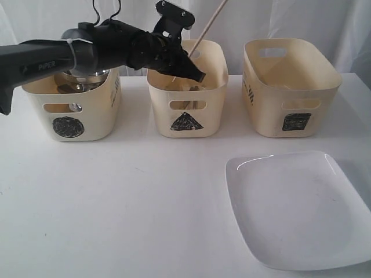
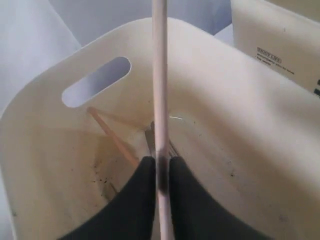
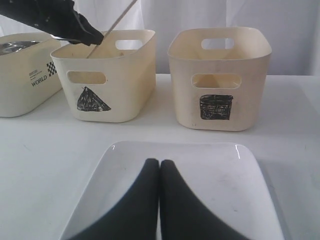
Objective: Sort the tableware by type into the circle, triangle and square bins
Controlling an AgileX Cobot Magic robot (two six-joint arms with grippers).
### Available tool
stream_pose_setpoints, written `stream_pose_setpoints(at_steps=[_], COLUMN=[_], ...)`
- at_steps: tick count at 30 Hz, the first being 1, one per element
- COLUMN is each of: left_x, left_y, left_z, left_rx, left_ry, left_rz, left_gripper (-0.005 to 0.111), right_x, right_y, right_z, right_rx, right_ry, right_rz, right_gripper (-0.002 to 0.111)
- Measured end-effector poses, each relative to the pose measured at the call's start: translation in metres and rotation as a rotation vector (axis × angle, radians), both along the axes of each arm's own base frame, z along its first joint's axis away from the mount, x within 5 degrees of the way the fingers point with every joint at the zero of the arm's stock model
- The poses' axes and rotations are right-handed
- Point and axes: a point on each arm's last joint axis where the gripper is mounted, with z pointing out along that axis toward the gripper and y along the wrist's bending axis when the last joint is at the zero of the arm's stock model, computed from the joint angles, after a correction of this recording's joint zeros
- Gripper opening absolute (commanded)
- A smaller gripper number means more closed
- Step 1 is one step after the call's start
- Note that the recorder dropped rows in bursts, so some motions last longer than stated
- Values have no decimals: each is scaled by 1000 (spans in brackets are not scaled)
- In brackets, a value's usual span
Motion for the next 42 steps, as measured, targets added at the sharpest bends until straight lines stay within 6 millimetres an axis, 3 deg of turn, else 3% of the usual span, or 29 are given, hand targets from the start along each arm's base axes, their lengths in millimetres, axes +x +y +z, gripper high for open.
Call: stream_pose_setpoints(at_steps=[4, 9, 12, 18, 23, 27, 31, 39, 42], left_x=[0, -1, -8, -66, -114, -144, -192, -257, -295], left_y=[0, 0, 6, 17, 50, 71, 106, 156, 182], left_z=[-1, -9, -3, 37, 39, 29, 6, -2, -10], left_rx=[0, 1, 28, 12, -41, -57, -130, -215, -194], left_ry=[10, 72, 152, 182, 180, 198, 250, 130, 97], left_rz=[2, 18, 43, 6, 5, 11, 53, 56, 30], left_gripper=[53, 54, 54, 54, 54, 54, 54, 54, 54], right_x=[0, 0, 0, 0, 0, 0, 0, 0, 0], right_y=[0, 0, 0, 0, 0, 0, 0, 0, 0], right_z=[0, 0, 0, 0, 0, 0, 0, 0, 0], right_rx=[0, 0, 0, 2, 2, 2, 2, 2, 2], right_ry=[0, 0, 0, 0, 0, 0, 0, 0, 0], right_rz=[0, 0, 0, 0, 0, 0, 0, 0, 0], right_gripper=[0, 0, 0, 0, 0, 0, 0, 0, 0])
